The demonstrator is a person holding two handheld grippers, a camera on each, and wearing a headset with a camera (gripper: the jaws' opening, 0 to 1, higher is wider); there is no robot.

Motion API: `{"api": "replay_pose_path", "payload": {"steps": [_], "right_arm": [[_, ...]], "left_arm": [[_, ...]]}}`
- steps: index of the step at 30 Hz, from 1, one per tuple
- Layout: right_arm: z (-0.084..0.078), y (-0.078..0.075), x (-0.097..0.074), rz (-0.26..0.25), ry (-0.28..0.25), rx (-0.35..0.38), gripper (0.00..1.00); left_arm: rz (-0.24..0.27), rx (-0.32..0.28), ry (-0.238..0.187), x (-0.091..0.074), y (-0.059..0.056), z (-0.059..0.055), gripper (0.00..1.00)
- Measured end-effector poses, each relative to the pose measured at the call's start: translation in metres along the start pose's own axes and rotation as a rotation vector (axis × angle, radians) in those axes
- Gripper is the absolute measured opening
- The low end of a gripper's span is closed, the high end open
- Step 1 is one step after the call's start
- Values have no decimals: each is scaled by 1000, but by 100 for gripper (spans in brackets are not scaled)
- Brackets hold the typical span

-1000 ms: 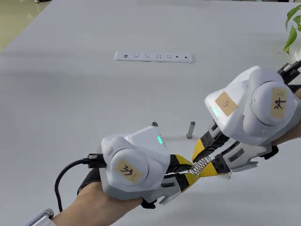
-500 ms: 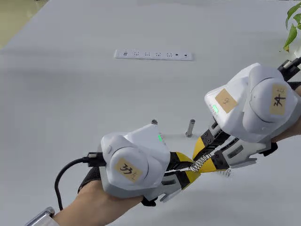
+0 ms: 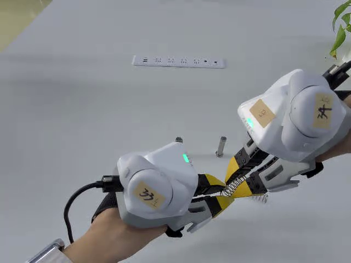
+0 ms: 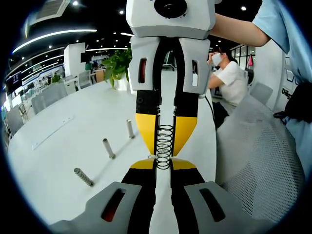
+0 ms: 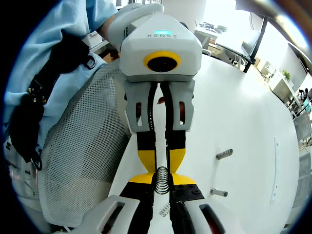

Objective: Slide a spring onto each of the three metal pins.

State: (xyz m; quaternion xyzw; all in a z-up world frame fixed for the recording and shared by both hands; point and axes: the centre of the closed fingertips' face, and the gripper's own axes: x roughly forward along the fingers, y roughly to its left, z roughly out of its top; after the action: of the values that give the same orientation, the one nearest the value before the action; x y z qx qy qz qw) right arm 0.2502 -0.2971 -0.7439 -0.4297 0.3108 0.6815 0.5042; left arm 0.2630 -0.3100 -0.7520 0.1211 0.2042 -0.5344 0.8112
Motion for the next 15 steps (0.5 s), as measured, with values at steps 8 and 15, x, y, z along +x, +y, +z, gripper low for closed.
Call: {"api": "replay_pose_path", "payload": {"steps": [8,15], "right_arm": [[0,0,0,2,5,11,8],[0,-1,0,3,6,10,8]], "left_arm": [[2,-7,-7,0,1,1,7],[2,-39,-21,0,2,0,8]]}}
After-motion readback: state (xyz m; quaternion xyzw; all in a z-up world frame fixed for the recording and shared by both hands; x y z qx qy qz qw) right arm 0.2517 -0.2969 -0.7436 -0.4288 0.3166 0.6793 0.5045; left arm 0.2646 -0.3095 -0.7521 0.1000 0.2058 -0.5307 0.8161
